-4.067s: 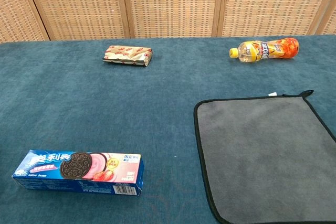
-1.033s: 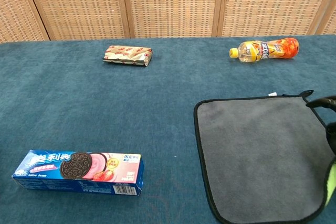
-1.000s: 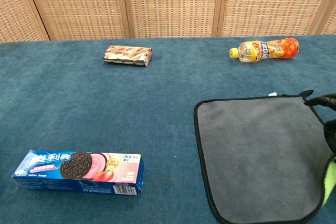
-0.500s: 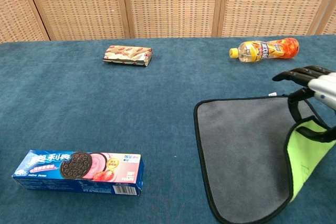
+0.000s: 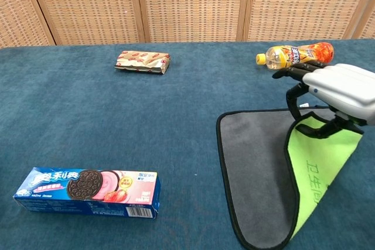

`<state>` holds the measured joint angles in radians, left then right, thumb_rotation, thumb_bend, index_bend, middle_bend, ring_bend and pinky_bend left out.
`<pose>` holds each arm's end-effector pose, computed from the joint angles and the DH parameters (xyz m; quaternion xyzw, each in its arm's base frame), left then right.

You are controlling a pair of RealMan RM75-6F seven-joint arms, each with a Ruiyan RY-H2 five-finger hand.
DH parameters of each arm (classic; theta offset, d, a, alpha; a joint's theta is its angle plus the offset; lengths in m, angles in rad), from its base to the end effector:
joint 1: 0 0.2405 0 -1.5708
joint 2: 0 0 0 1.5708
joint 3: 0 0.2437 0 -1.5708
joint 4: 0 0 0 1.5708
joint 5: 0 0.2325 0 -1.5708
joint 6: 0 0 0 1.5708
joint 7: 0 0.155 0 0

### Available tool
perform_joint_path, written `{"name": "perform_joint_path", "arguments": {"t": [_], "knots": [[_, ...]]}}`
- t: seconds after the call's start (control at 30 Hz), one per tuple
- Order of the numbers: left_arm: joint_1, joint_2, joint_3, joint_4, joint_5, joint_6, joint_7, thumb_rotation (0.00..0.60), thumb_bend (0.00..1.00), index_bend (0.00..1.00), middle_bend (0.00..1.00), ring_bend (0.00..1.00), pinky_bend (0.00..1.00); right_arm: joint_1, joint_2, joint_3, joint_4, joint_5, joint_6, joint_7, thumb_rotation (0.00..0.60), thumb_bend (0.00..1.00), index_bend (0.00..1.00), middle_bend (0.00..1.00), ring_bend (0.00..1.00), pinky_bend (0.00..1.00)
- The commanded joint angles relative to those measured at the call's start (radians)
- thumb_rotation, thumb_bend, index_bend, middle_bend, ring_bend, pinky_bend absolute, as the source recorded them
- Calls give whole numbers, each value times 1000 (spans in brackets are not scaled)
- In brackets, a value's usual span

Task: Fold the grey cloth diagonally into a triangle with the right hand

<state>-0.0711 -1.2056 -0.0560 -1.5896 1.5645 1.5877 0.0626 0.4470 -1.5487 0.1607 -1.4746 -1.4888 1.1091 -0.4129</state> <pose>-0.2907 0.1887 0.1201 -0.5865 -0.3477 -0.4287 0.5928 -0.1818 -0.2916 -0.0262 0.7488 -0.2864 0.3780 0.4631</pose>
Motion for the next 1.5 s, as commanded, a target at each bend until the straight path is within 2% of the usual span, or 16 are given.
{"name": "perform_joint_path", "arguments": {"t": [0.03,0.83,1.17,1.5], "knots": [[-2,0,-1,3,-5,-6,-3,600,152,0,0,0,0,20,-11,12,8,15,-15,-14,600,447,588,92,0,0],[-10,-6,-6,12,-27,-28,-5,600,153,0,0,0,0,142,-84,61,128,137,-101,-18,600,447,588,97,0,0],[-13,-9,-4,15,-30,-36,-4,600,152,0,0,0,0,175,-99,67,161,167,-109,-11,600,447,588,97,0,0],[-13,-8,-6,15,-33,-35,-7,600,153,0,0,0,0,195,-122,52,184,186,-116,-7,600,447,588,97,0,0]]}}
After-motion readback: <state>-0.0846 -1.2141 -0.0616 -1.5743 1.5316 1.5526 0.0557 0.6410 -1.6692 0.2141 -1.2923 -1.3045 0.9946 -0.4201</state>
